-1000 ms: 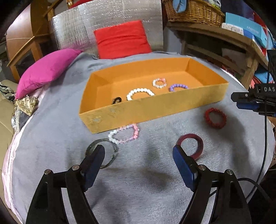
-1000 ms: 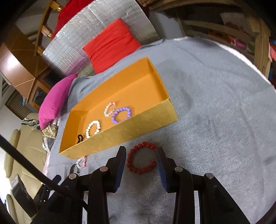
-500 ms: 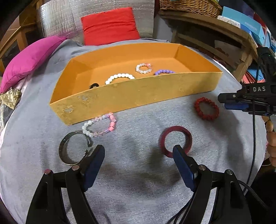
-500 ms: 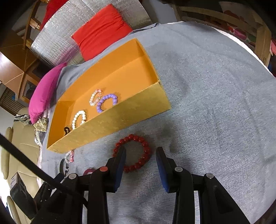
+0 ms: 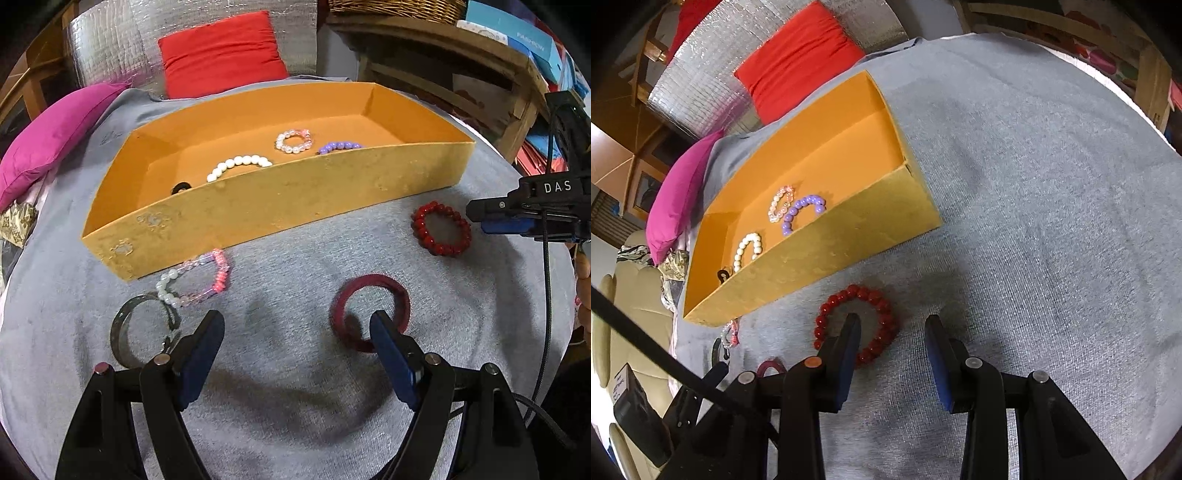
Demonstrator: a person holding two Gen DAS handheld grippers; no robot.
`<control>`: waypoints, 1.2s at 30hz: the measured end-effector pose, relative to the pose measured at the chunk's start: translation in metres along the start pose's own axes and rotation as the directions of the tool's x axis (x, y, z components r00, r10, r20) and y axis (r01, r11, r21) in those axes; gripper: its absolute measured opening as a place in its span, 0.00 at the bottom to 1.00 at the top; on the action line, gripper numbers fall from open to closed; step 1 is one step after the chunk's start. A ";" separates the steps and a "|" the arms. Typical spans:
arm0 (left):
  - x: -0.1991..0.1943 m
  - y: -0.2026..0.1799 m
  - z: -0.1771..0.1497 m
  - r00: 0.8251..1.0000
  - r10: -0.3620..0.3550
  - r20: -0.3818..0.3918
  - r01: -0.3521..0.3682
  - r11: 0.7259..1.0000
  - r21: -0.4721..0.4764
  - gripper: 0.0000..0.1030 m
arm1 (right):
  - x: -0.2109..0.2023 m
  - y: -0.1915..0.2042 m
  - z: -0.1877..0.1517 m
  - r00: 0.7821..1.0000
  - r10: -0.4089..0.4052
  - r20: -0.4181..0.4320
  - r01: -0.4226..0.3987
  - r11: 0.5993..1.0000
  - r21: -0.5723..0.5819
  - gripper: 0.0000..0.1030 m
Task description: Organize jewelry
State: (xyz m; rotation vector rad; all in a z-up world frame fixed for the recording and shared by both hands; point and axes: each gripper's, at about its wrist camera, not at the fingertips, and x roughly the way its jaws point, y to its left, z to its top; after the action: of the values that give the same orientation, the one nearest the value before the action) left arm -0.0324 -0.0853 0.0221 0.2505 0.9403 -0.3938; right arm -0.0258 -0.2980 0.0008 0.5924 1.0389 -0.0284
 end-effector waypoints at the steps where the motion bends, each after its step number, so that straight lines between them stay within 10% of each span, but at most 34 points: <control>1: 0.001 -0.002 0.001 1.000 -0.001 -0.002 0.001 1.000 0.008 0.79 | 0.001 0.000 0.000 1.000 -0.003 -0.002 0.003 1.000 -0.003 0.38; 7: 0.007 -0.011 0.003 0.999 -0.035 -0.011 0.036 0.999 0.028 0.77 | 0.002 -0.002 0.000 1.000 0.006 -0.006 -0.006 1.000 0.001 0.40; 21: 0.005 -0.013 0.001 0.988 -0.155 -0.017 0.155 0.987 0.034 0.11 | 0.011 0.009 -0.001 1.000 0.002 0.006 -0.002 1.000 -0.019 0.39; 27: 0.000 -0.001 -0.002 0.986 -0.167 -0.001 0.167 0.986 0.015 0.08 | 0.019 0.031 -0.007 1.000 -0.027 0.016 0.028 0.992 -0.120 0.13; 36: -0.013 0.020 -0.002 0.988 -0.148 0.035 0.149 0.989 -0.024 0.08 | 0.017 0.036 -0.010 1.000 -0.012 0.023 0.016 0.989 -0.146 0.13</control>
State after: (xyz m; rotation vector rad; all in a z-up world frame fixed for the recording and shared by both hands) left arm -0.0322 -0.0636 0.0321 0.1499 0.9340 -0.5208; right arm -0.0147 -0.2582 -0.0007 0.4507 1.0145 0.0289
